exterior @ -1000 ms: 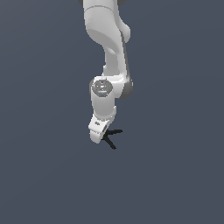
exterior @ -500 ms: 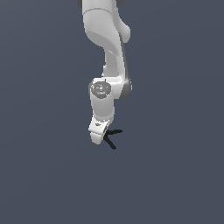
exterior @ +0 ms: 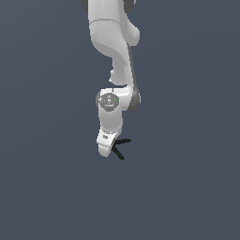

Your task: Pick up the object and move it to a goal position.

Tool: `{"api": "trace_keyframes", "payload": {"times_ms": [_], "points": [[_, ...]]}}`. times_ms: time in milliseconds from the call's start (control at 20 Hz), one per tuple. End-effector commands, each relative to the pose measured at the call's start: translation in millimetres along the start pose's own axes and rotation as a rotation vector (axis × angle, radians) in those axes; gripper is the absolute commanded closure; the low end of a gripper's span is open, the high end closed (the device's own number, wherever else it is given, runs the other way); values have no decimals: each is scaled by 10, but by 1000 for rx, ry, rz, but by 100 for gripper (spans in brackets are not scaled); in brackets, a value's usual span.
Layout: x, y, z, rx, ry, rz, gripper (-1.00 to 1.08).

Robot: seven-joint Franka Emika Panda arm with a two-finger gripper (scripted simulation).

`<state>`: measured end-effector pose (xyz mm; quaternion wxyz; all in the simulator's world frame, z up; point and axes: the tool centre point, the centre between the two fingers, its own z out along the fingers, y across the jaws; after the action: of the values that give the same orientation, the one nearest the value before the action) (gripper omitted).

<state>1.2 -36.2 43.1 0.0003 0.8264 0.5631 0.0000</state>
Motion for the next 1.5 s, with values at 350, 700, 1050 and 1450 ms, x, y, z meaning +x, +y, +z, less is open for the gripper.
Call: {"api": "trace_keyframes", "payload": {"times_ms": [350,700,1050,1450], "points": [[1,4,241,1,0,-2,108],[1,4,241,1,0,-2,108],[-34,-2,212,-1,0,-2,108],[-313,-112,79,-1,0,-2,108]]}}
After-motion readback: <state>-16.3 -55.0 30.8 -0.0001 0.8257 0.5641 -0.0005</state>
